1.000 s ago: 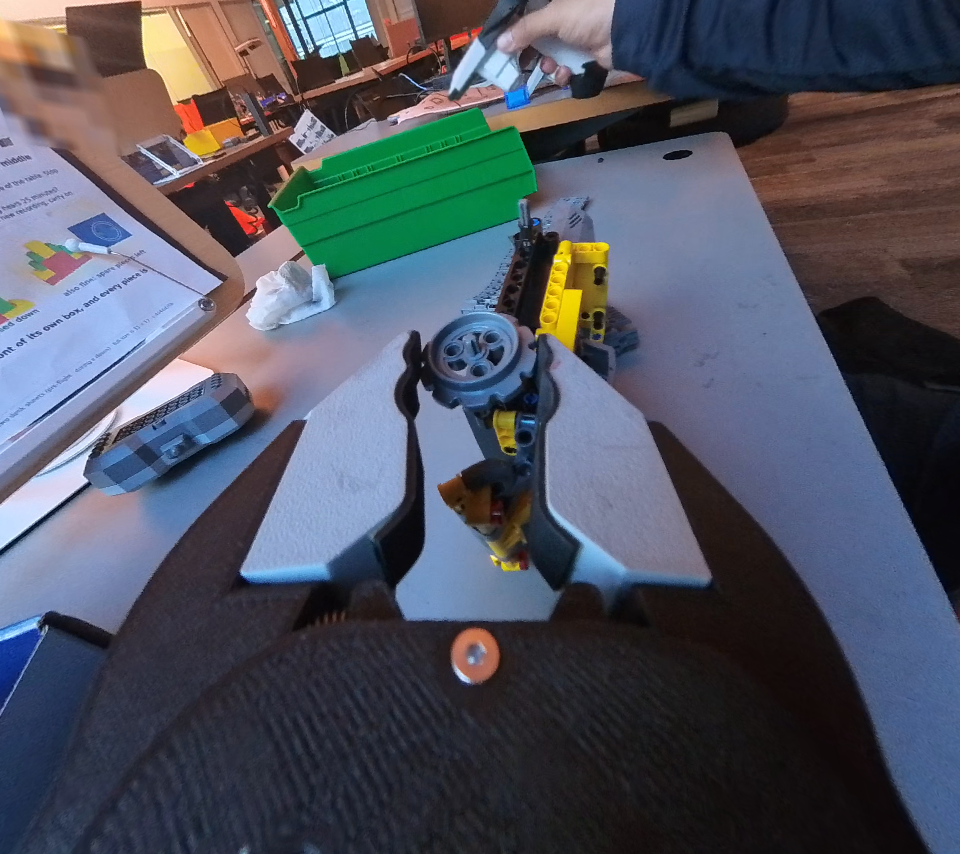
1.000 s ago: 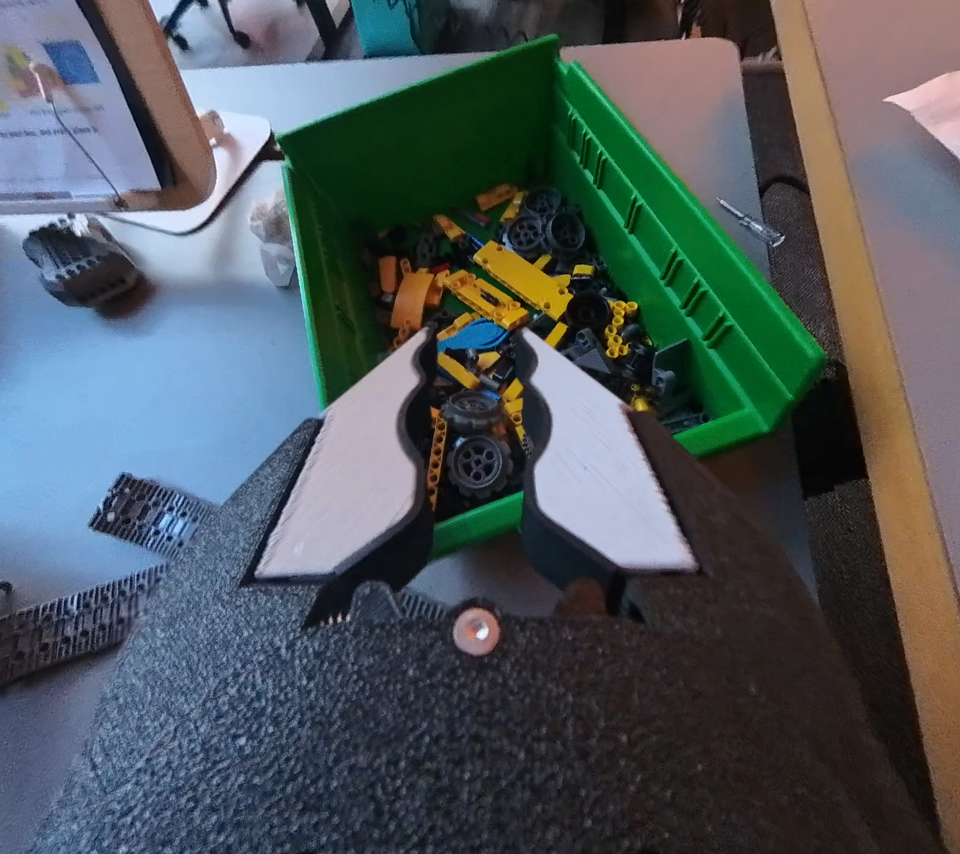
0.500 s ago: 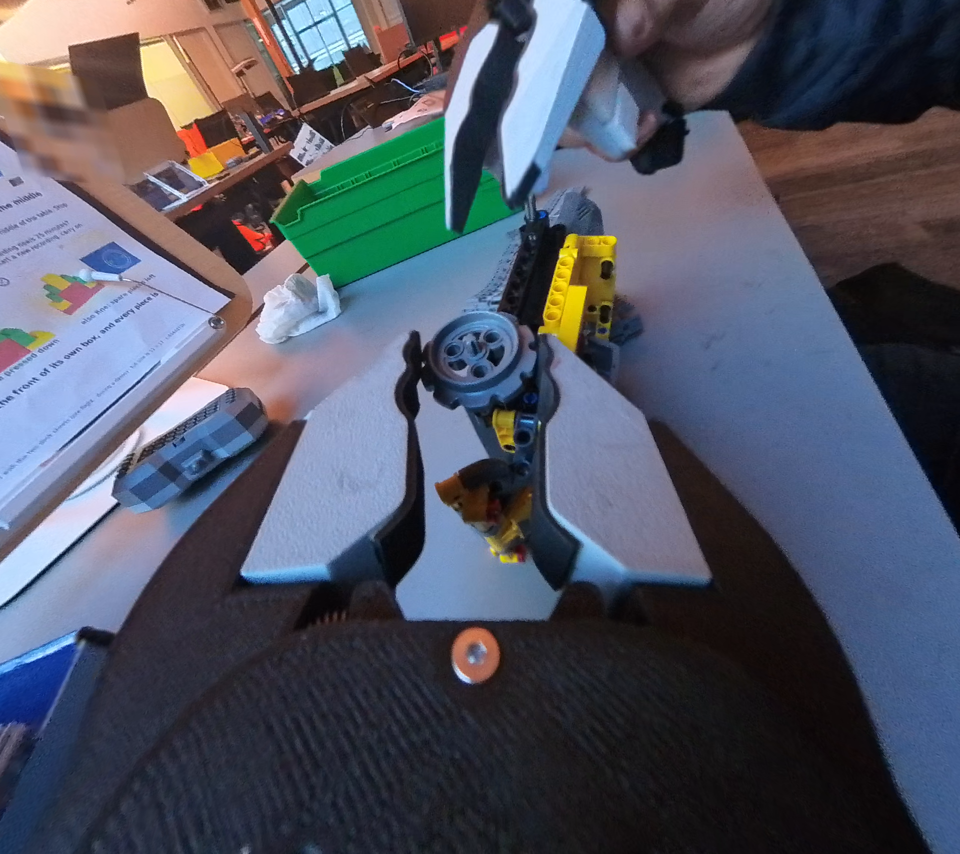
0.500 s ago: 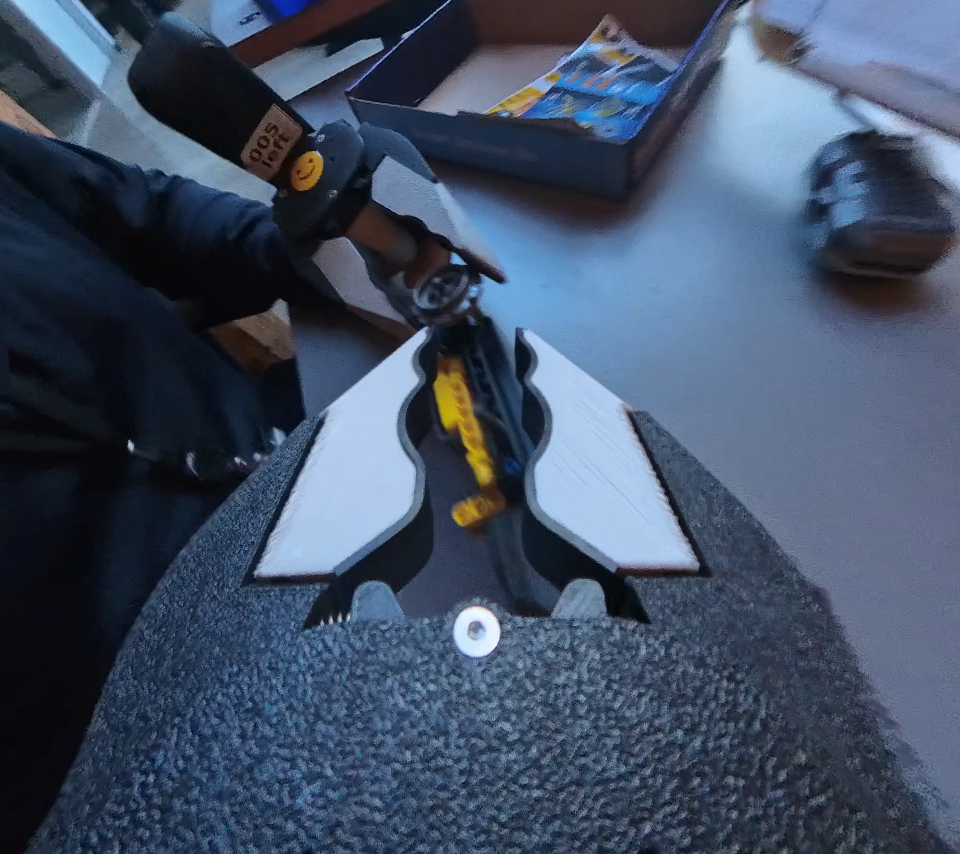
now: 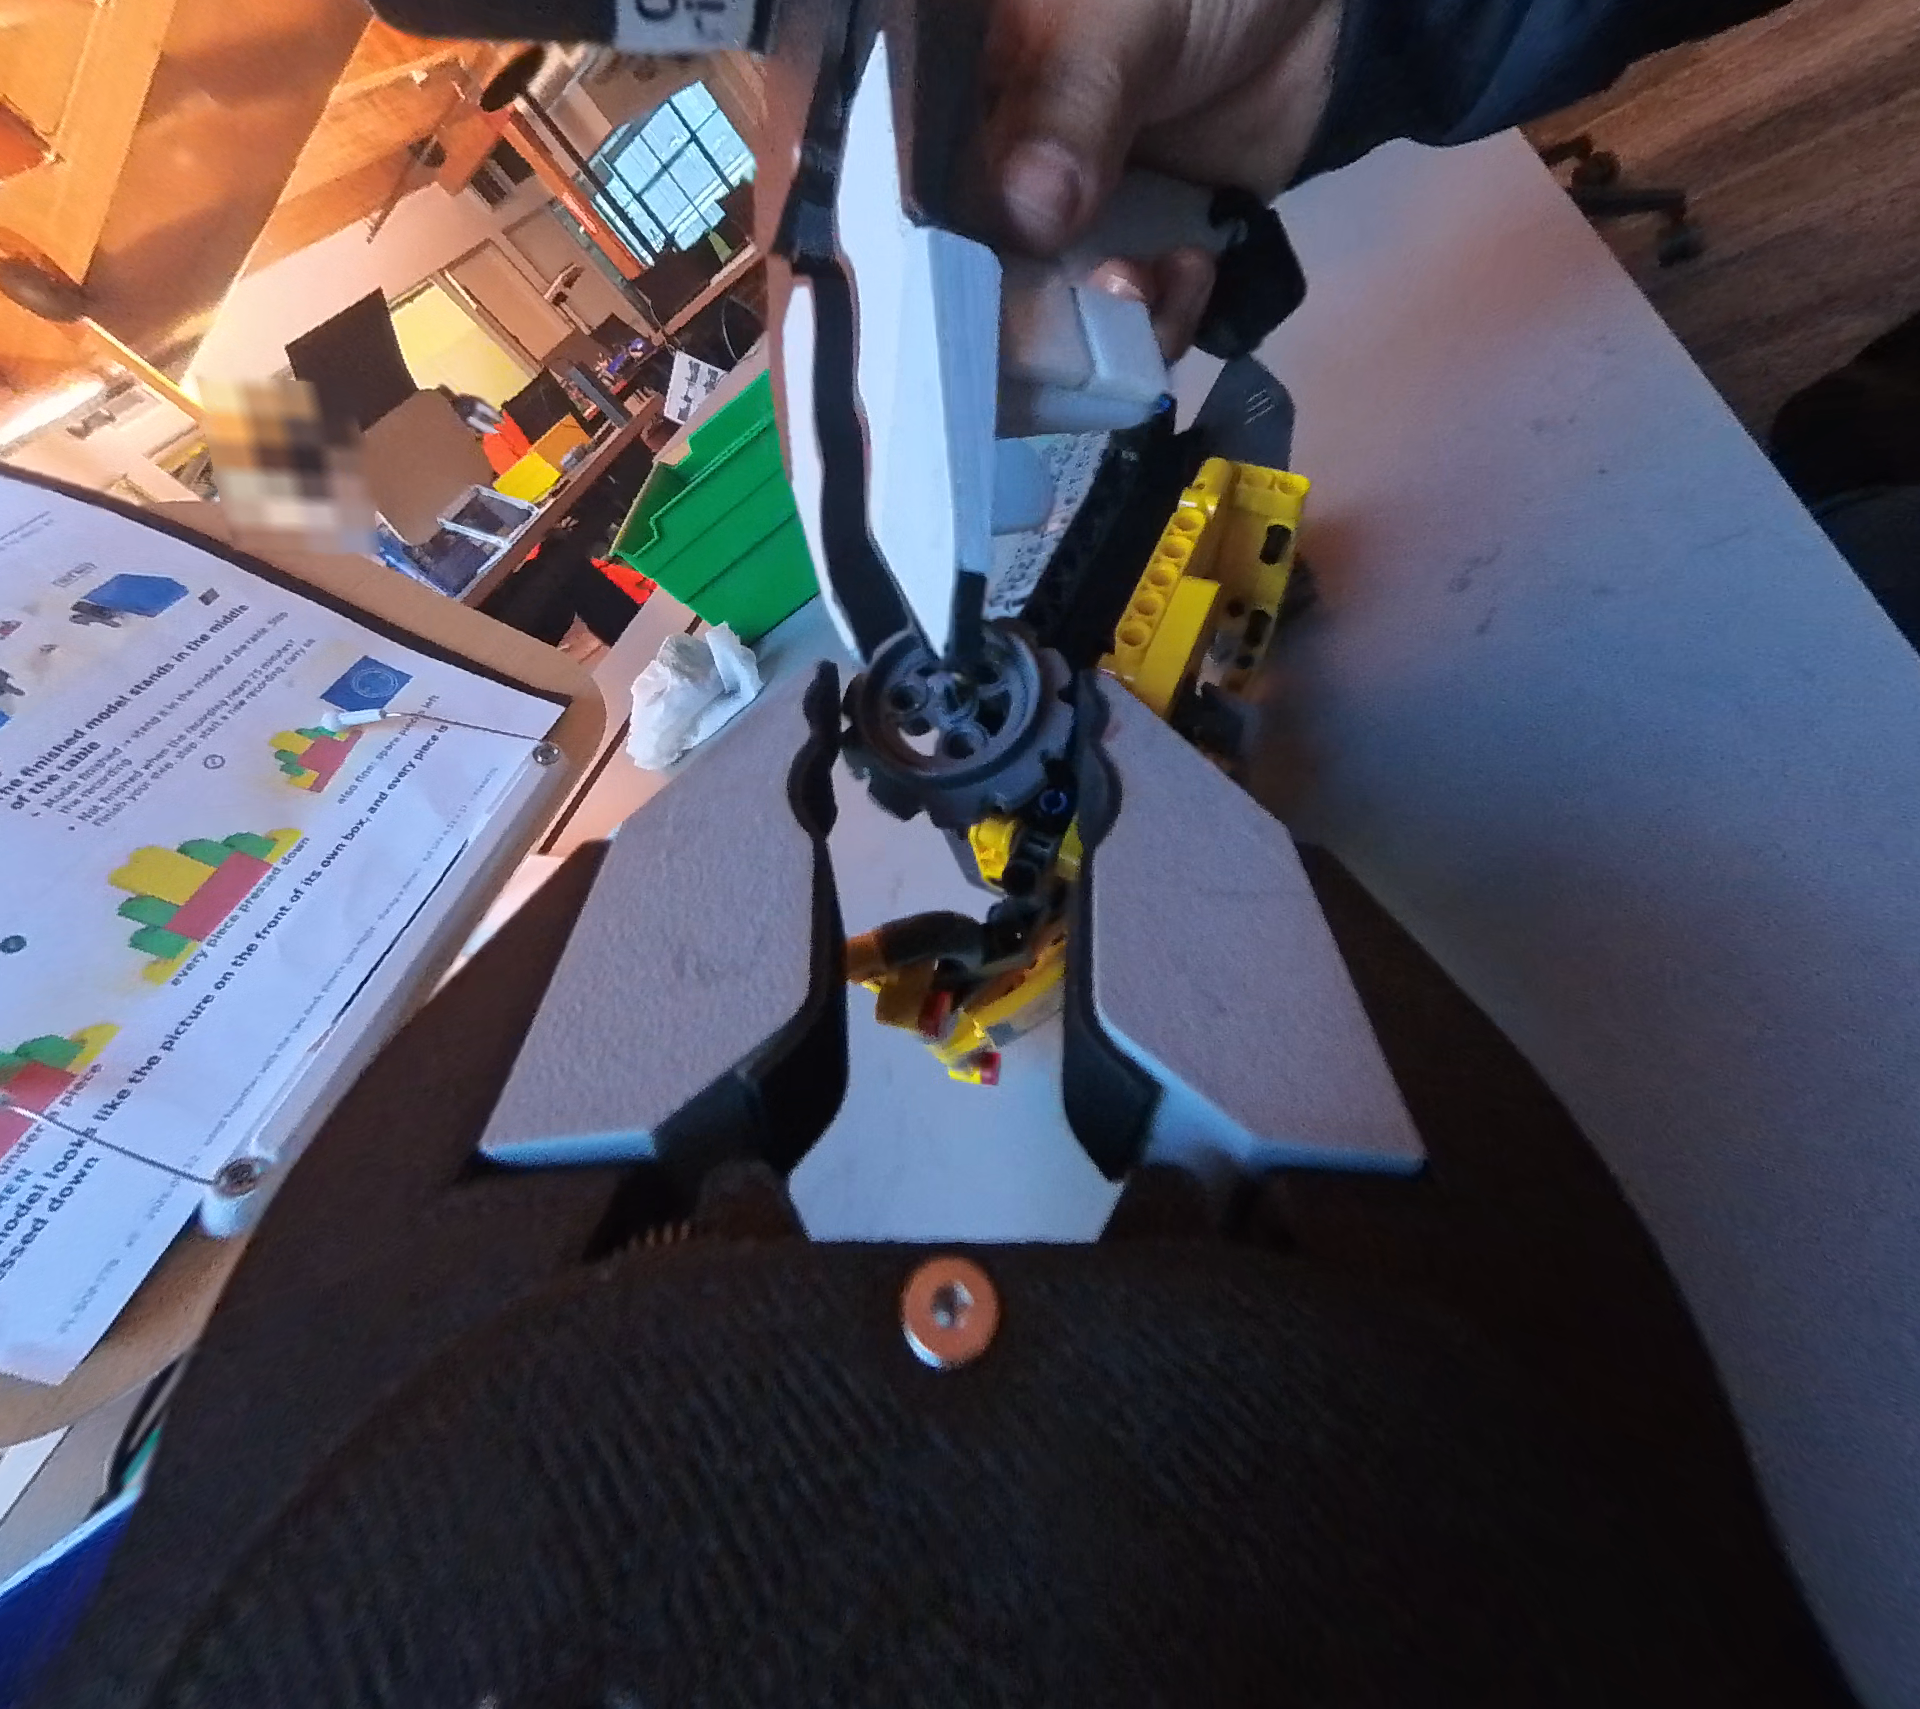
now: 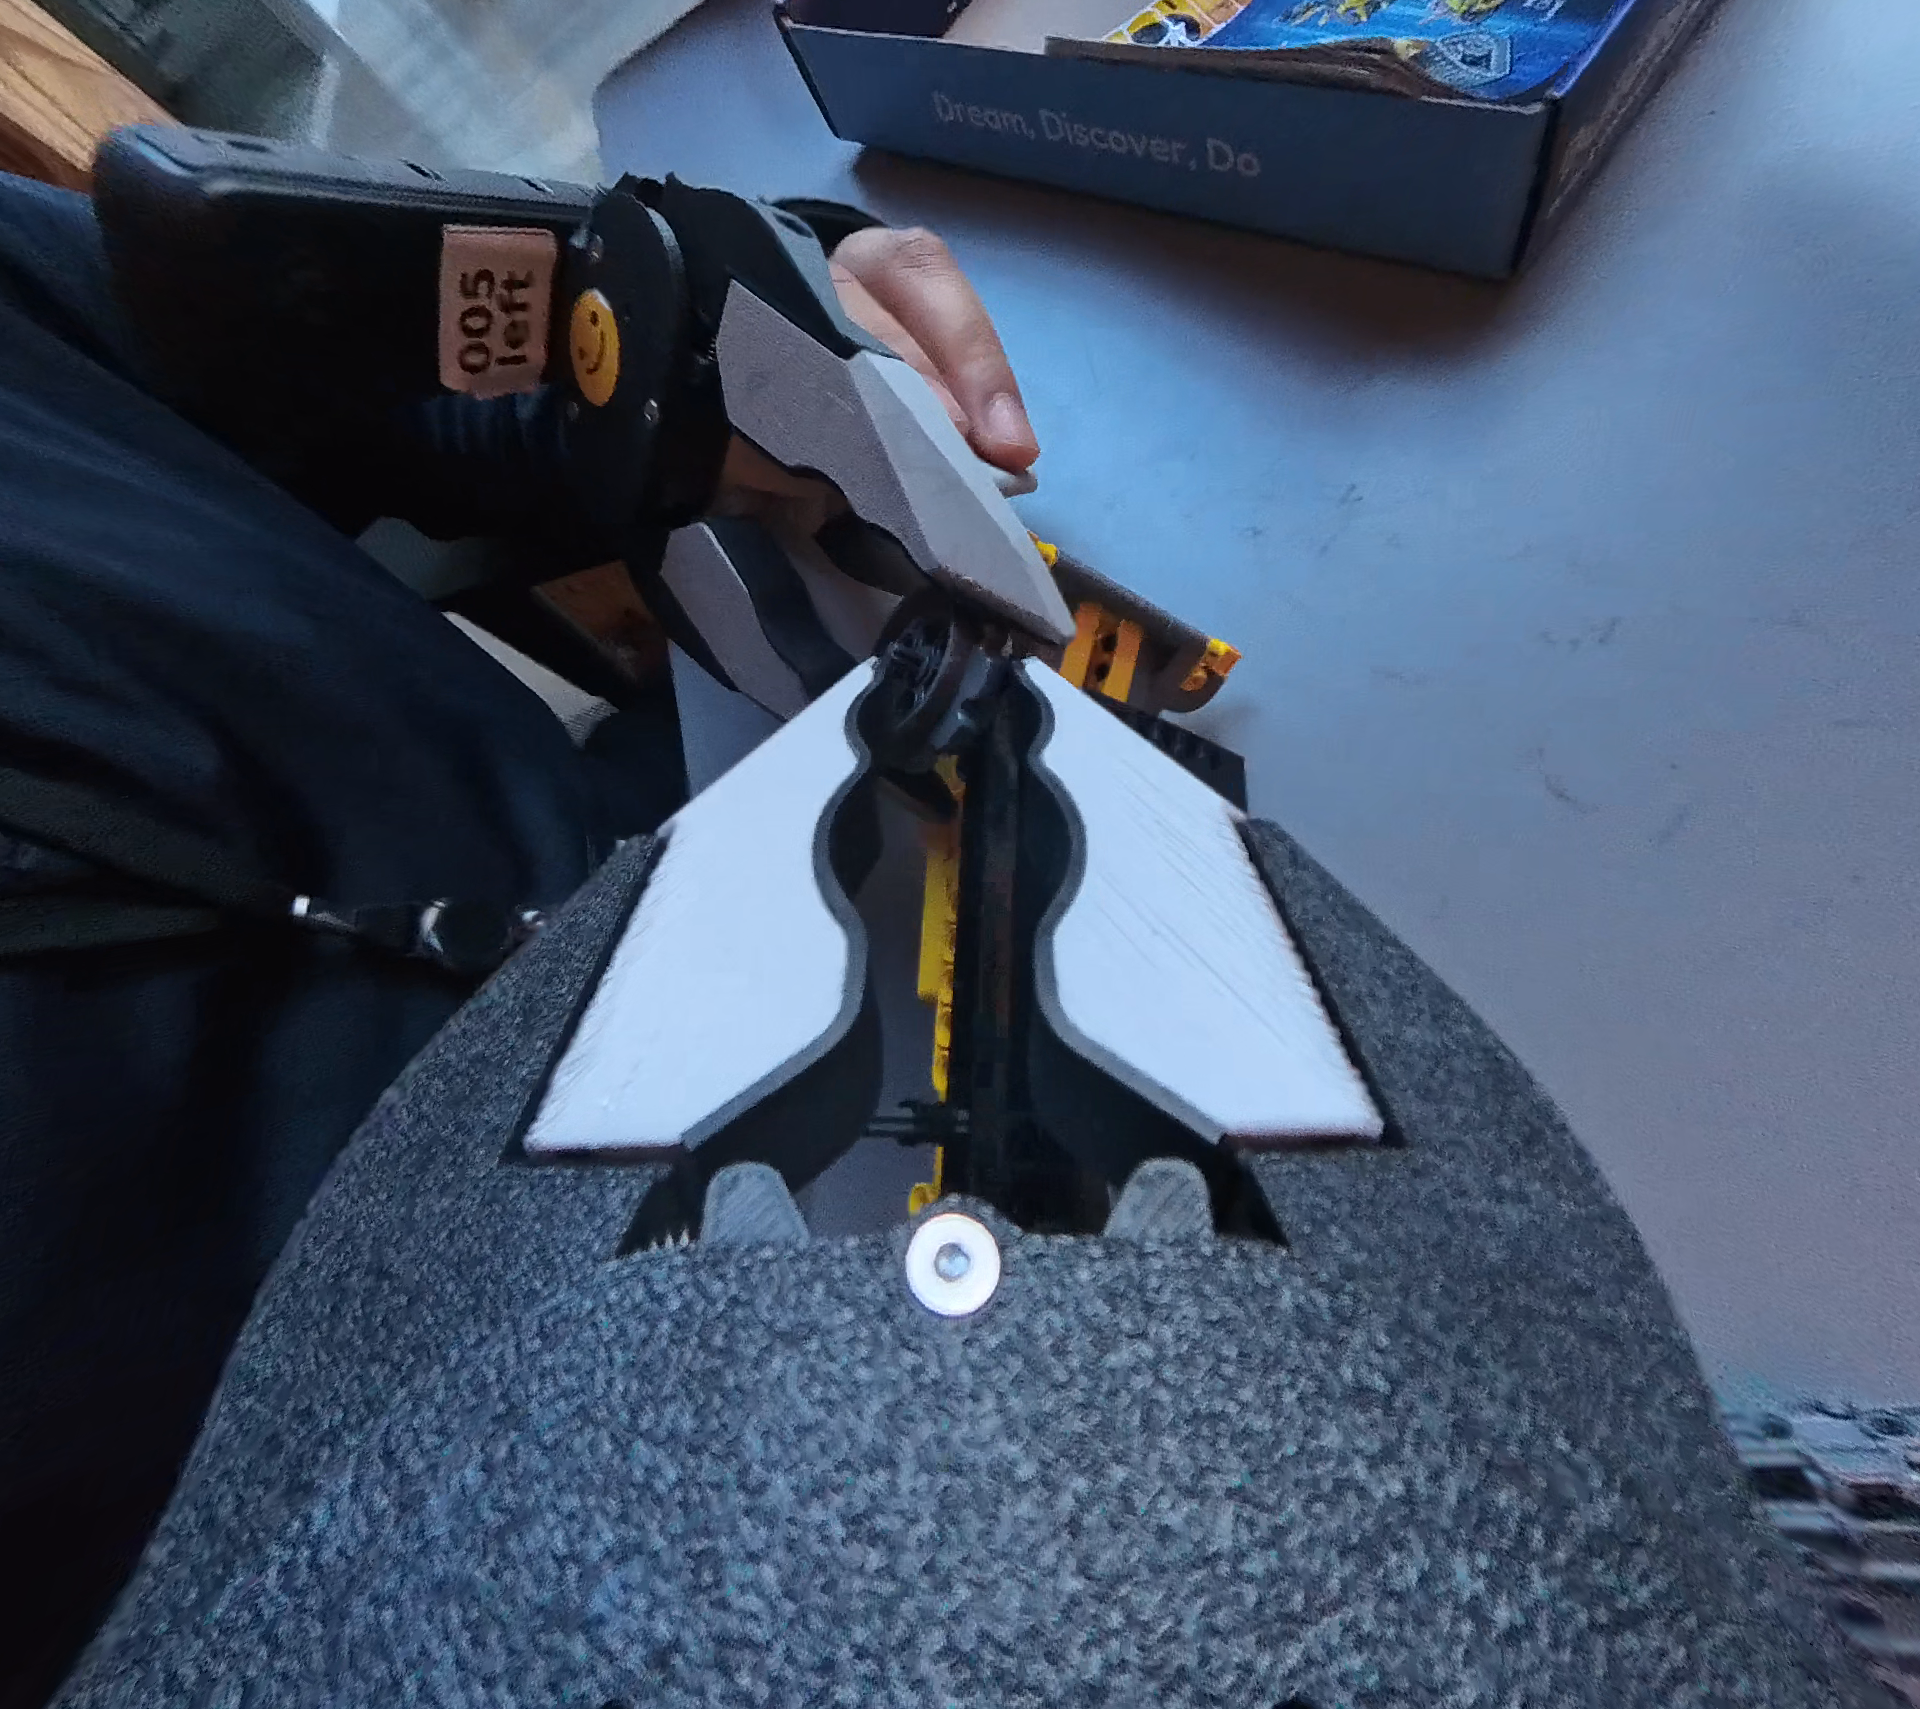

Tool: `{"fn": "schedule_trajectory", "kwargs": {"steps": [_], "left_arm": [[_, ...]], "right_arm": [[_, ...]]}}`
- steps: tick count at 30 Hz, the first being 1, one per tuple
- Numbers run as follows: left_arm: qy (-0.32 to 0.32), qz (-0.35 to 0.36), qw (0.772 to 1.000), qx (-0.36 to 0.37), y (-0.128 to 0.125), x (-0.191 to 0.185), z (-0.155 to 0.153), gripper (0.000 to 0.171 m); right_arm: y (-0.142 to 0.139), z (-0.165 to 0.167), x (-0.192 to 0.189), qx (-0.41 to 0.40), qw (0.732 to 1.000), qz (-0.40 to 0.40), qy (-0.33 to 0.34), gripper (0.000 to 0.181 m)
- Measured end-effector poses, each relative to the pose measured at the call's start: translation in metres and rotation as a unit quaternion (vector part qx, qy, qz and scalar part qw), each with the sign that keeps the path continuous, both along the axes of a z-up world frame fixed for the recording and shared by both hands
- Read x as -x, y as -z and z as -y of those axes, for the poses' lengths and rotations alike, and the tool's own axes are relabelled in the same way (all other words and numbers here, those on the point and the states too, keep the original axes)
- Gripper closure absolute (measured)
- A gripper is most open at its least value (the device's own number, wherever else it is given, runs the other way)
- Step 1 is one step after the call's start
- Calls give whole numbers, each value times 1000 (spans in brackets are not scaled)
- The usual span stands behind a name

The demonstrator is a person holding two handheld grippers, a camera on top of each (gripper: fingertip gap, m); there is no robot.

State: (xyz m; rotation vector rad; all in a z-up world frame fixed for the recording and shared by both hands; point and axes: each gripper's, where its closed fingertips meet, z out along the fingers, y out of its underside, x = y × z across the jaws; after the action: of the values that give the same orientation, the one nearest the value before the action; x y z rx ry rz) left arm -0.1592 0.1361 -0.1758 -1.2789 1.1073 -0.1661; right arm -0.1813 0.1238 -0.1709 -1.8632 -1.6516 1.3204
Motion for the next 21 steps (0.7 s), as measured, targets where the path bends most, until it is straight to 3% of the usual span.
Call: {"fn": "schedule_trajectory", "kwargs": {"steps": [4,7,9,15,21], "left_arm": [[31,24,998,54,6,-1,3,127],[59,22,990,125,23,0,4,123],[86,19,985,151,27,-1,8,129],[110,9,984,141,28,-9,17,130],[62,-47,994,77,25,-5,10,131]], "right_arm": [[2,-2,-2,60,998,-10,-3,170],[5,2,1,38,999,-4,-25,171],[4,5,3,24,999,-10,-38,171],[1,20,16,22,997,-39,-69,175],[-5,18,9,-8,997,-30,-72,174]]}}
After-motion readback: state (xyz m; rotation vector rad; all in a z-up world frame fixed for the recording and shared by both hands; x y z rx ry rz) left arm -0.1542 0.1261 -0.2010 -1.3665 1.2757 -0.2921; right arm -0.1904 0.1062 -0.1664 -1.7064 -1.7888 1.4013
